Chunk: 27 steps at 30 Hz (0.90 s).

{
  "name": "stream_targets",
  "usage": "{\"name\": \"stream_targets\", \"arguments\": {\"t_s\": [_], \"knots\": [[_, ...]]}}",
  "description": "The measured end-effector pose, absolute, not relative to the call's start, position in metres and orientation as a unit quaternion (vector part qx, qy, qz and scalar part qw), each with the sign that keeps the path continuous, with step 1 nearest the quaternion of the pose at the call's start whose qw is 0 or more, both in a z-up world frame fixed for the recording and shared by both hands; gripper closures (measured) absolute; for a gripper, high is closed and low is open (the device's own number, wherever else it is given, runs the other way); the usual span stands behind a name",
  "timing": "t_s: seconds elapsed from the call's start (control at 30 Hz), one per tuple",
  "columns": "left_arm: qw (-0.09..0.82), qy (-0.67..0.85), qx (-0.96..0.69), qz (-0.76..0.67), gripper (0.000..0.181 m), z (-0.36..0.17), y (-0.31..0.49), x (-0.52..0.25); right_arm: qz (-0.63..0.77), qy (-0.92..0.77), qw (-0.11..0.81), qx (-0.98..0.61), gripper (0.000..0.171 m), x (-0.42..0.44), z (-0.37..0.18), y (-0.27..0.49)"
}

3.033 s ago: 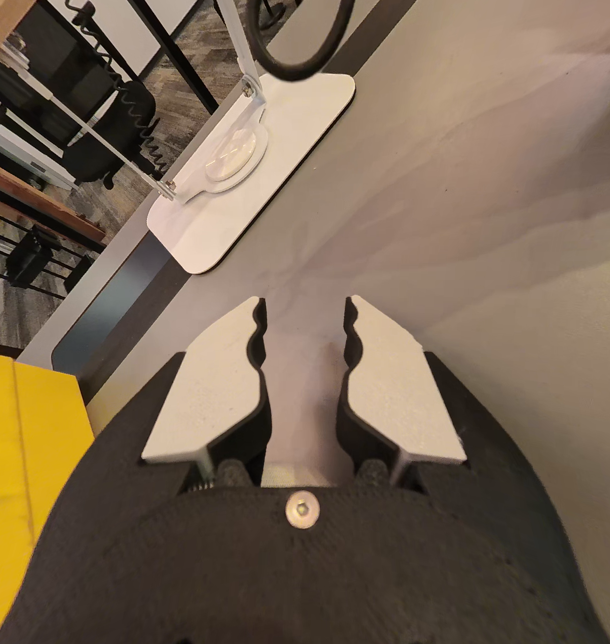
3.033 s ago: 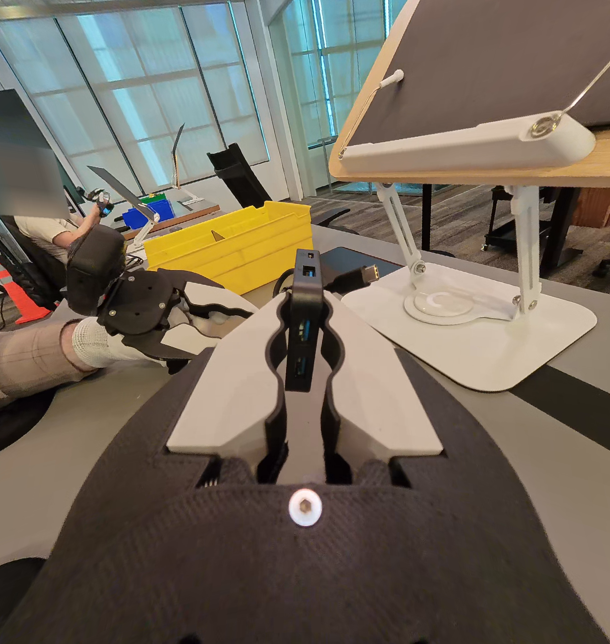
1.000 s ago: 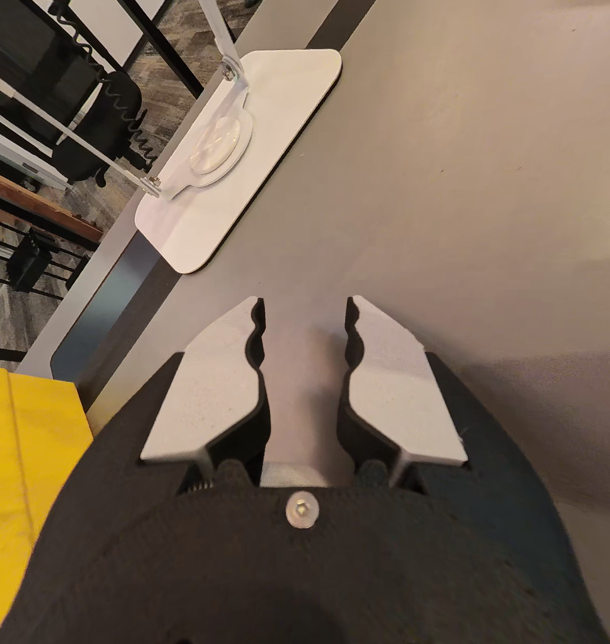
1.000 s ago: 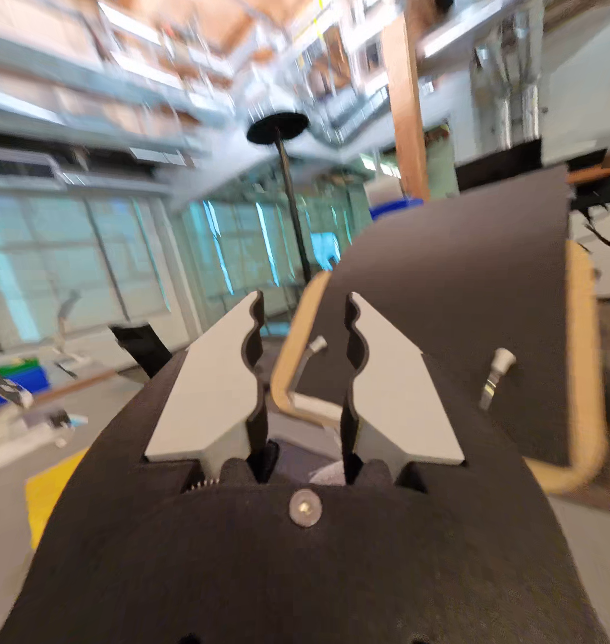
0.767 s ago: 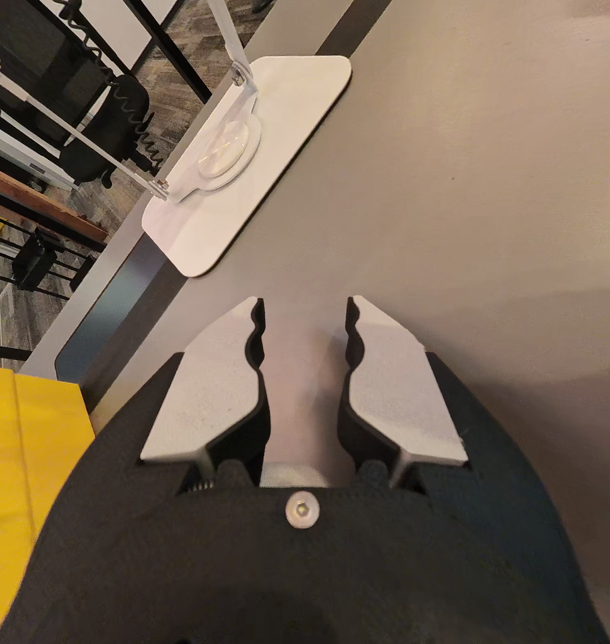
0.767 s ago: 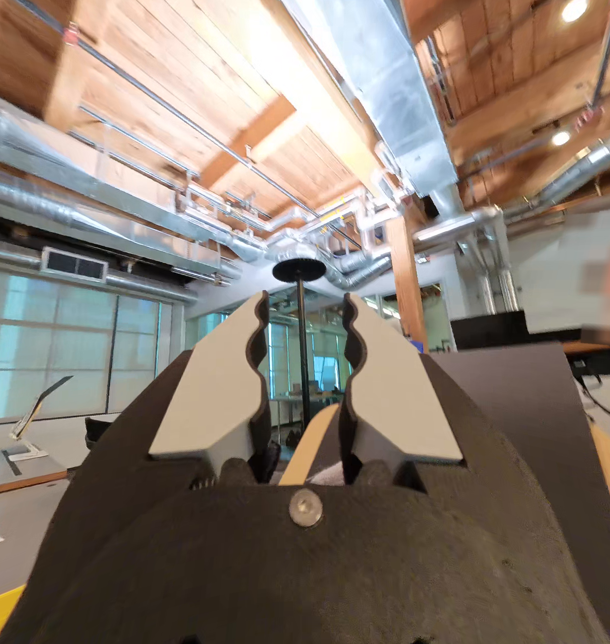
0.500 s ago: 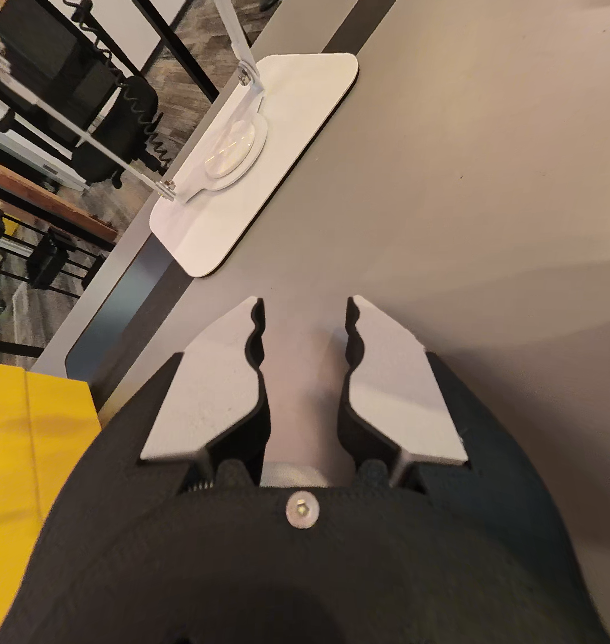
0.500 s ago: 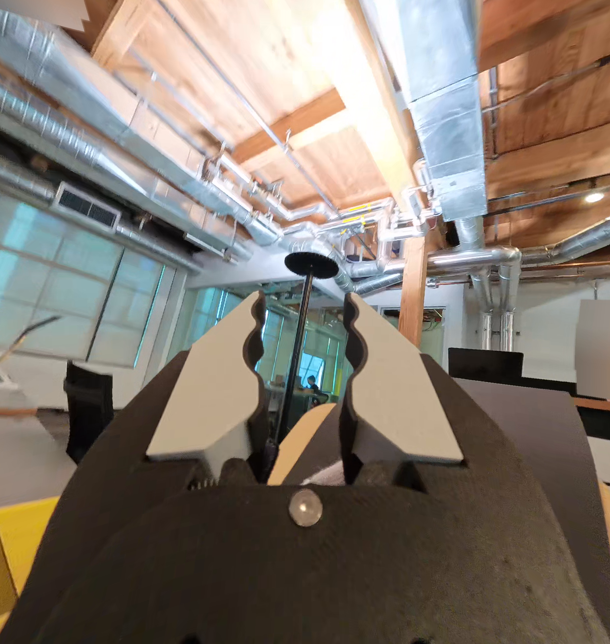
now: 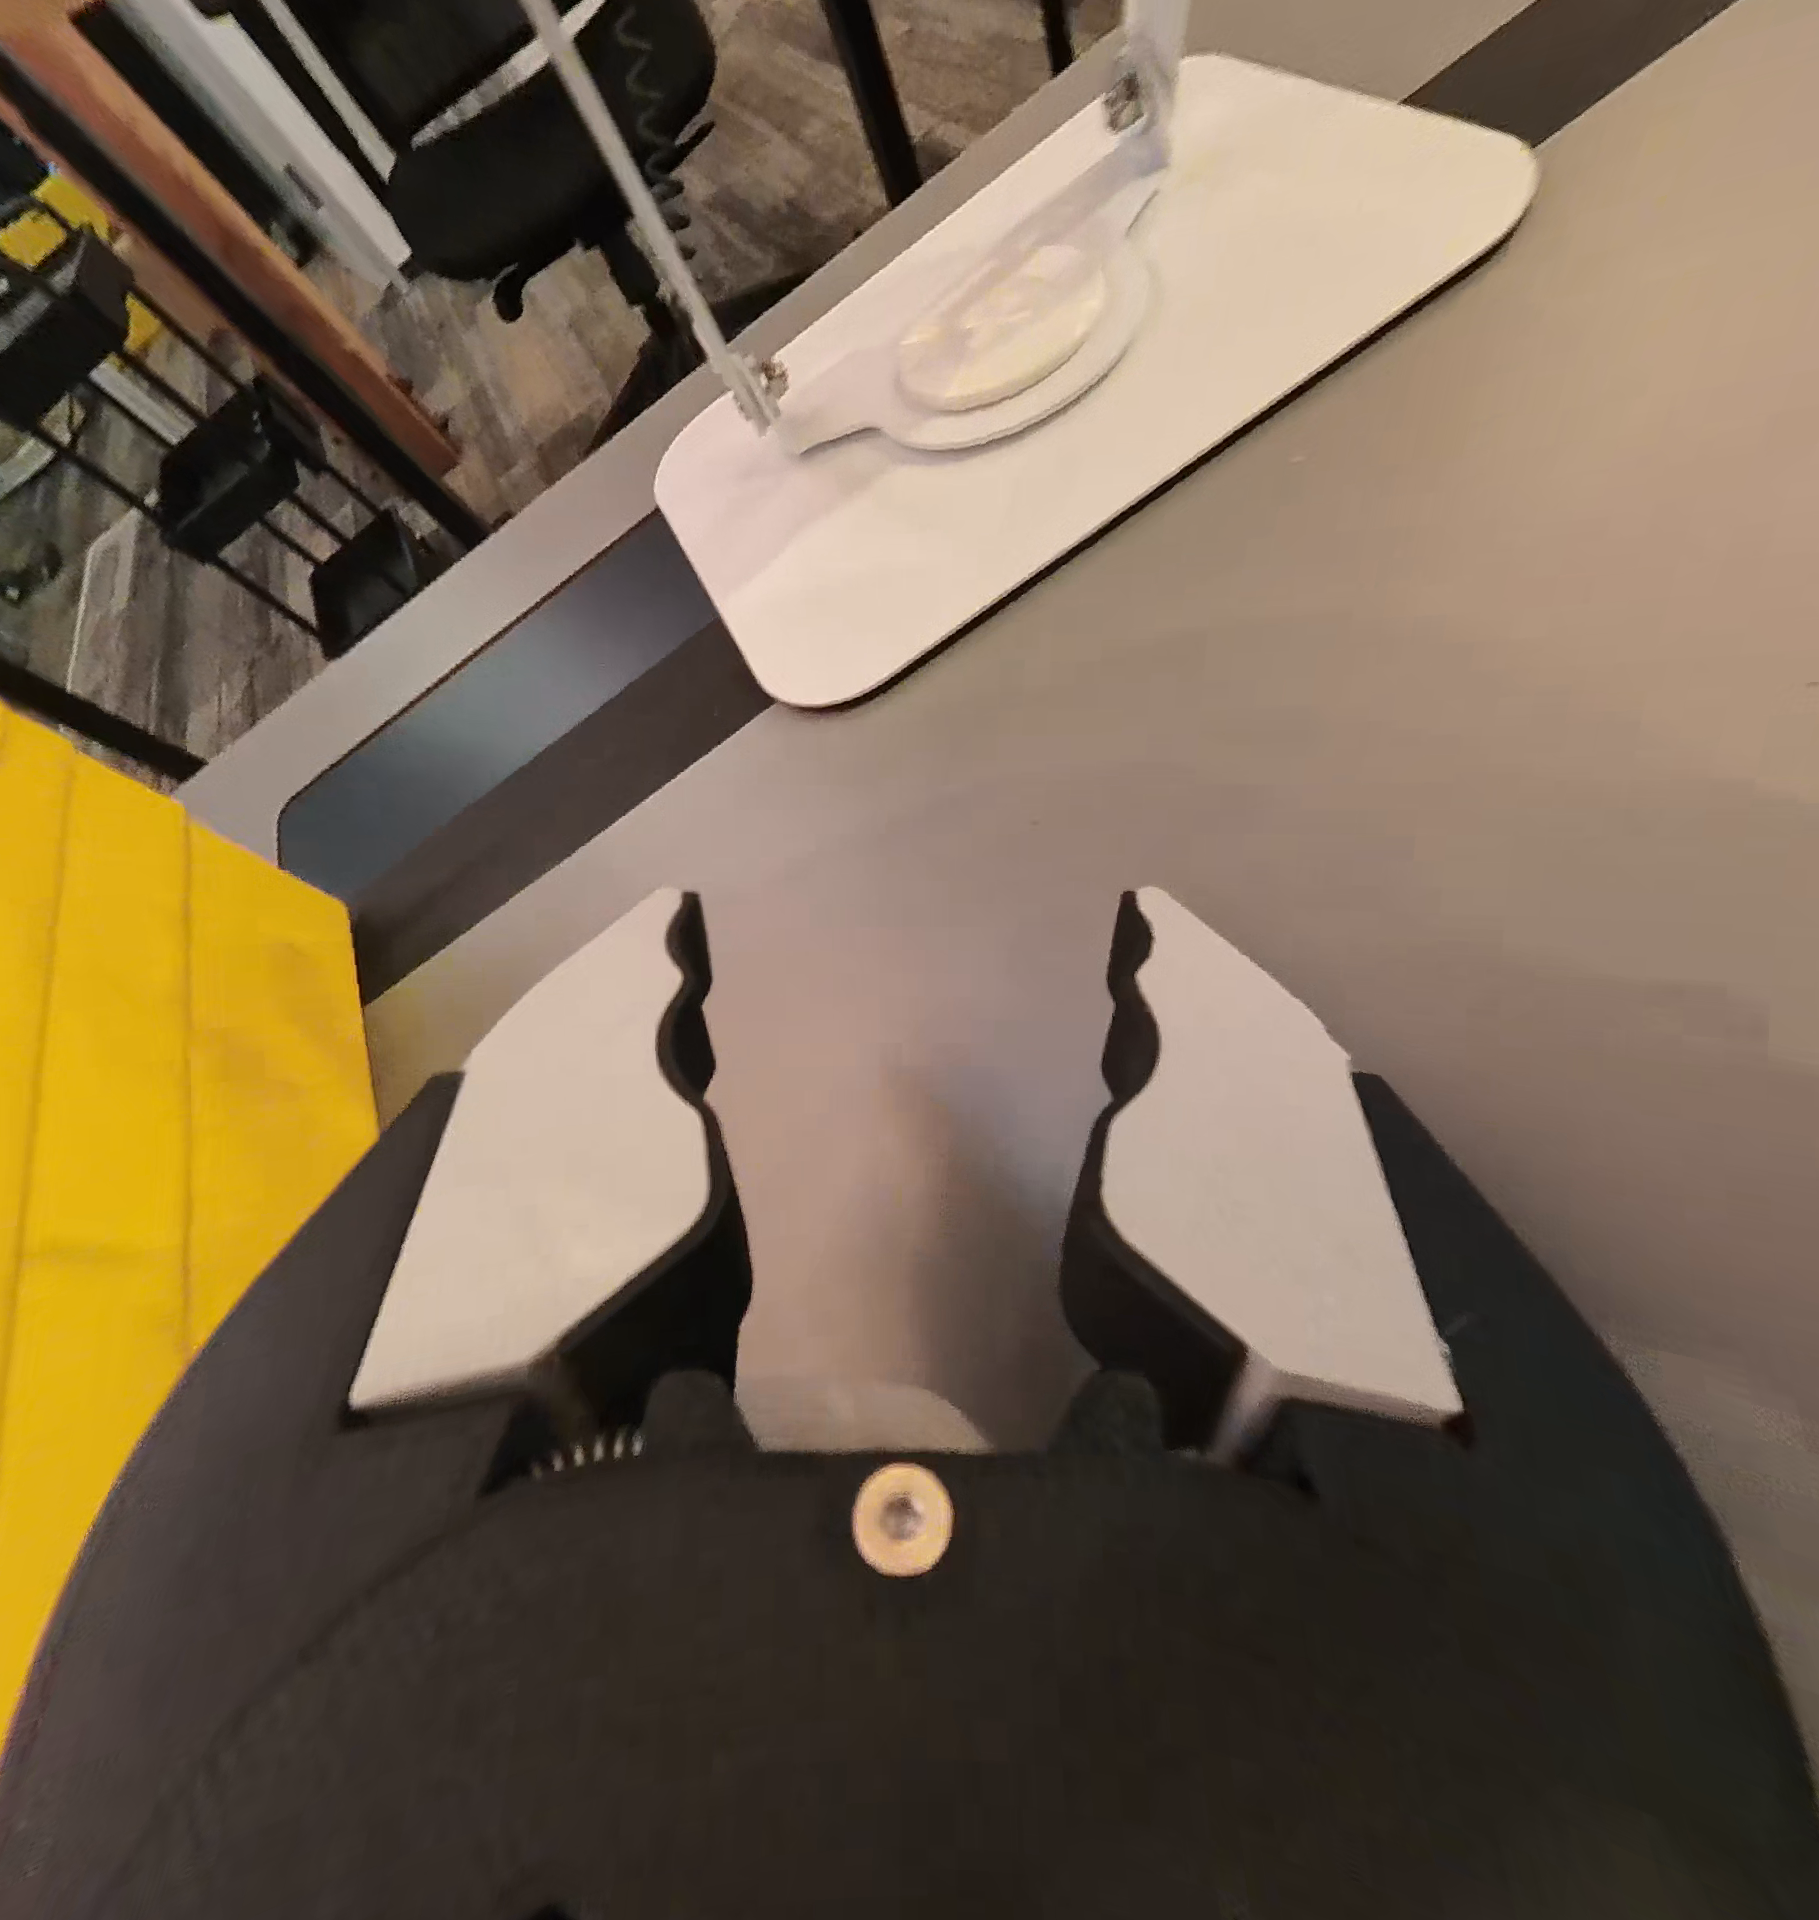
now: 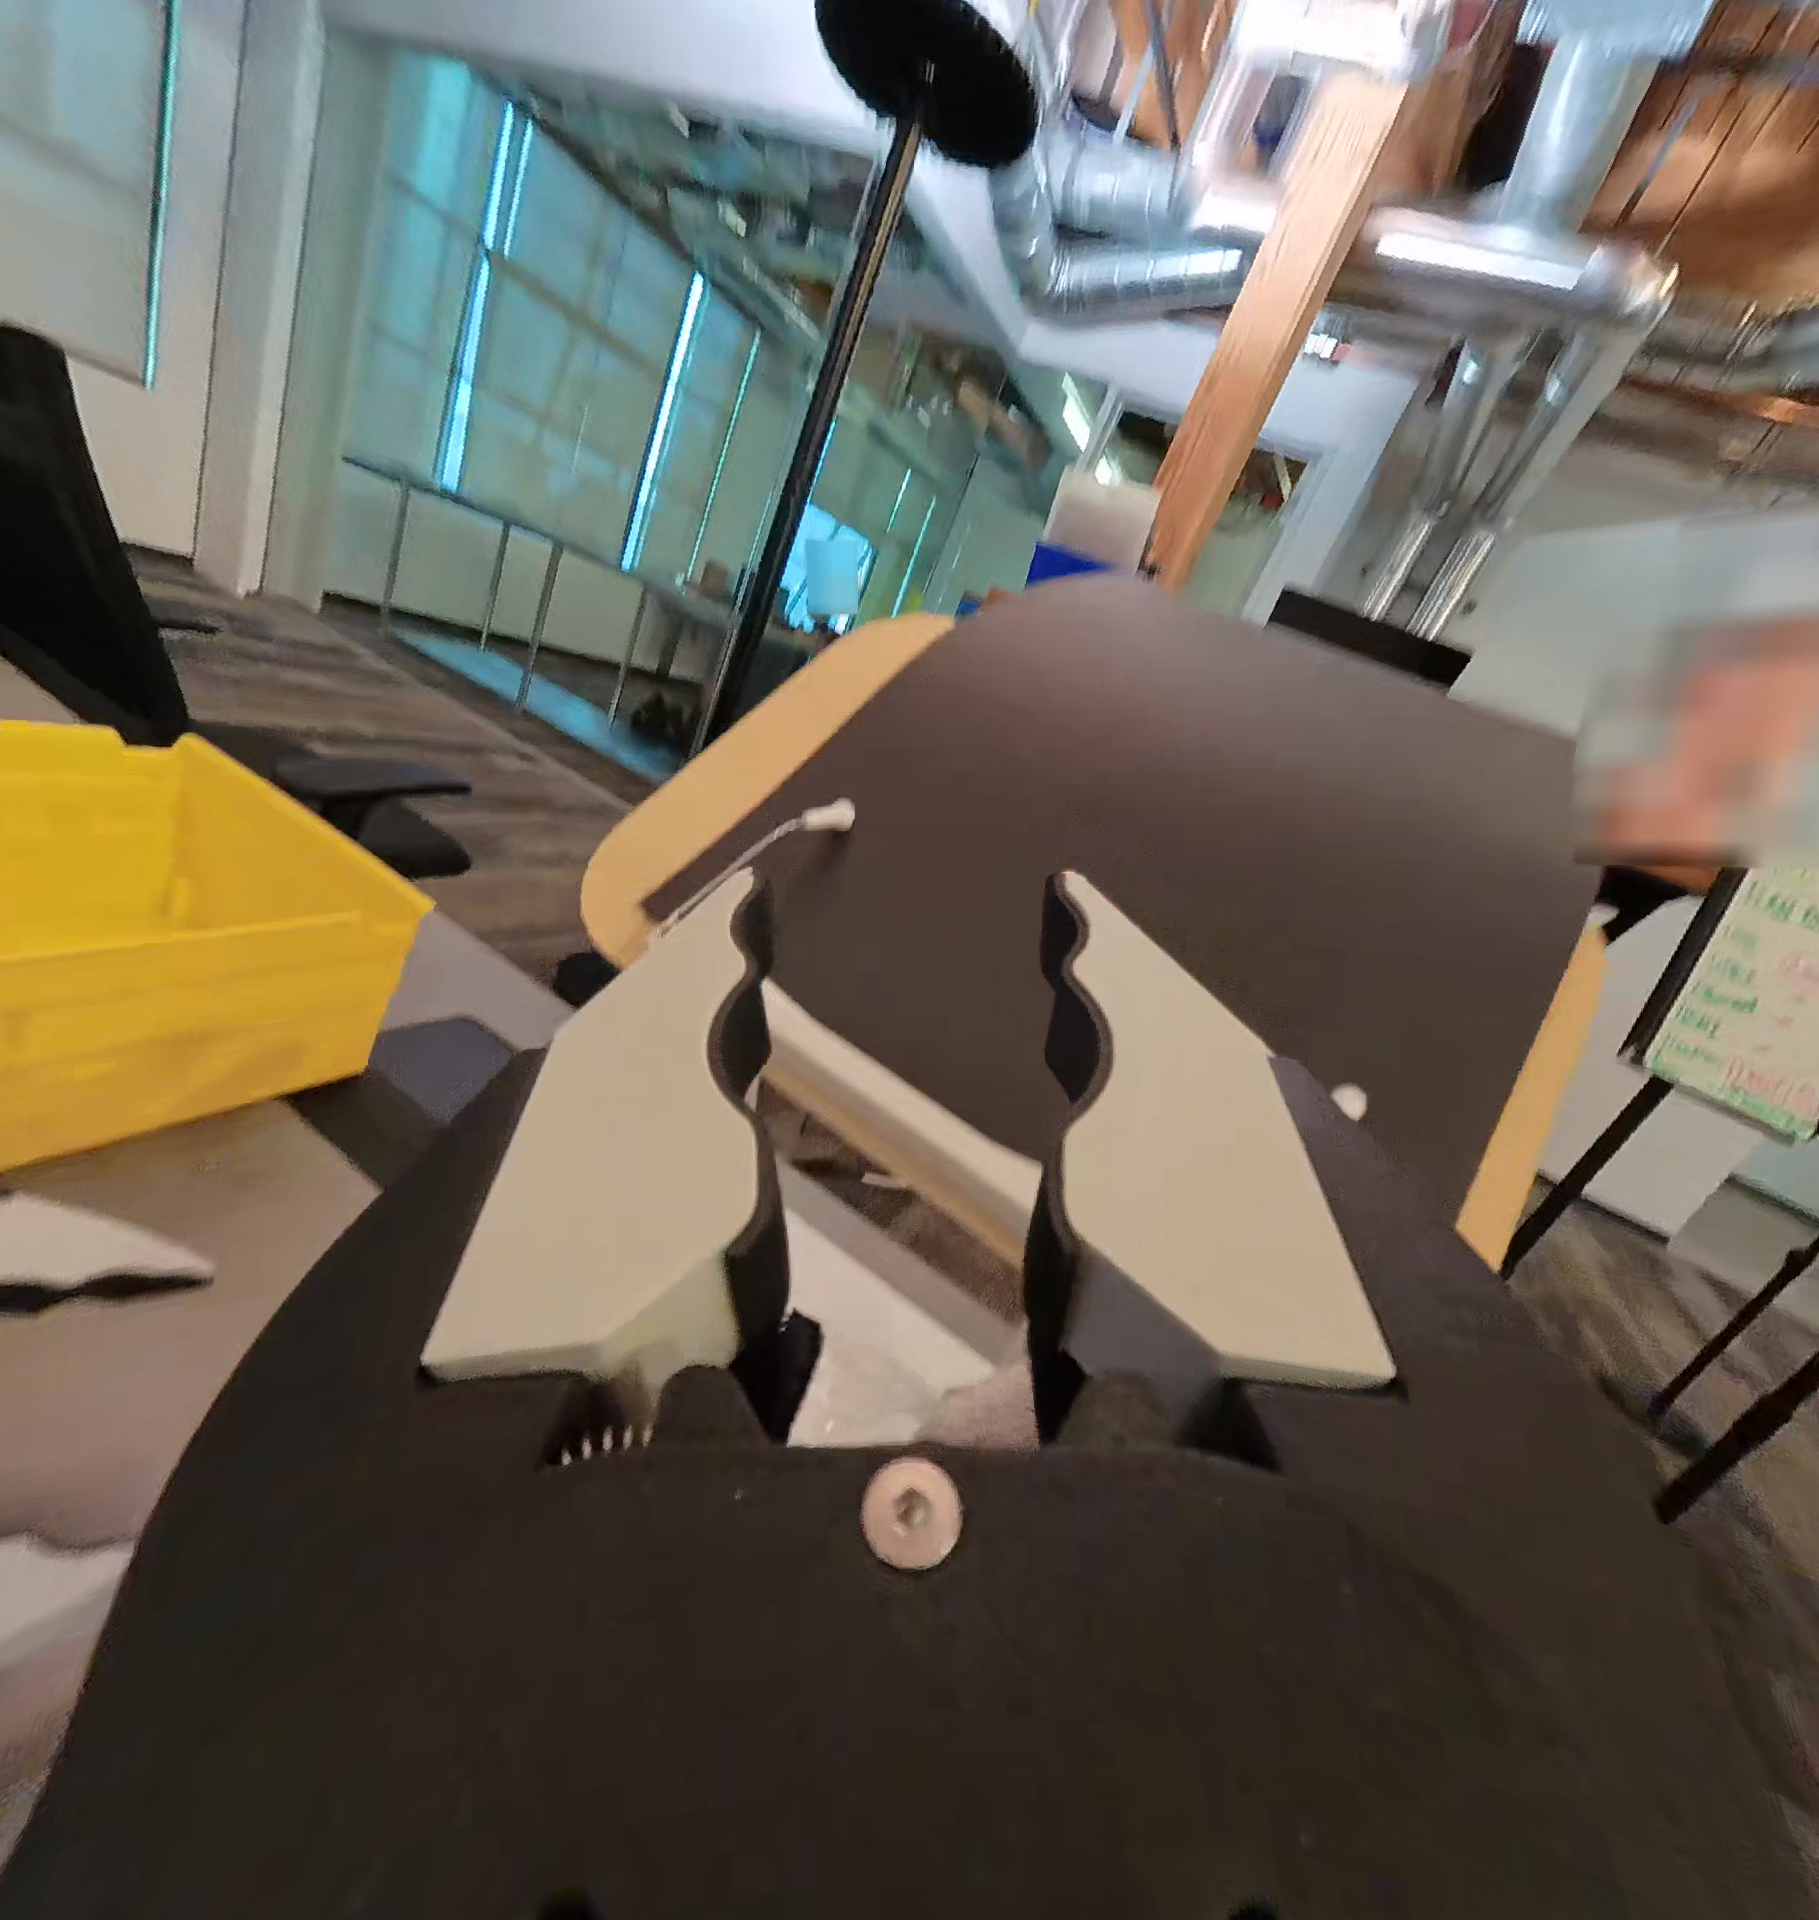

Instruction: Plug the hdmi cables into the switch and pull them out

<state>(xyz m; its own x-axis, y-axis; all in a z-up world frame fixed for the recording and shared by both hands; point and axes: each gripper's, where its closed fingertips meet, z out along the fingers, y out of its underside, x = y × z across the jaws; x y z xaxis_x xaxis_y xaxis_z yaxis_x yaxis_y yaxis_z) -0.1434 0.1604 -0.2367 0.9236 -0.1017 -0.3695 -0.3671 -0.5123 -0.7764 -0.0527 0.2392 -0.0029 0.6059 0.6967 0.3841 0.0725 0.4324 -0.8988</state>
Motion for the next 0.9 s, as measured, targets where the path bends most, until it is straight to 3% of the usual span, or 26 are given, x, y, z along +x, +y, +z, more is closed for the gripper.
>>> {"name": "stream_targets", "arguments": {"t_s": [0.17,0.27,0.43,0.63,0.9], "knots": [[0.481,0.096,-0.859,0.148,0.096,-0.225,0.173,-0.155,0.188,-0.437,0.684,-0.554,0.110,-0.054,-0.056,0.249],[0.485,0.073,-0.861,0.133,0.090,-0.215,0.194,-0.159,0.210,-0.490,0.582,-0.614,0.068,-0.065,-0.104,0.250],[0.458,0.049,-0.883,0.087,0.071,-0.231,0.214,-0.156,0.166,-0.614,0.400,-0.659,0.035,-0.059,-0.203,0.231],[0.429,0.075,-0.897,0.083,0.060,-0.251,0.218,-0.147,0.156,-0.640,0.303,-0.688,0.030,-0.051,-0.266,0.223],[0.410,0.085,-0.906,0.054,0.060,-0.257,0.217,-0.141,0.195,-0.615,0.280,-0.711,0.026,-0.059,-0.275,0.216]]}}
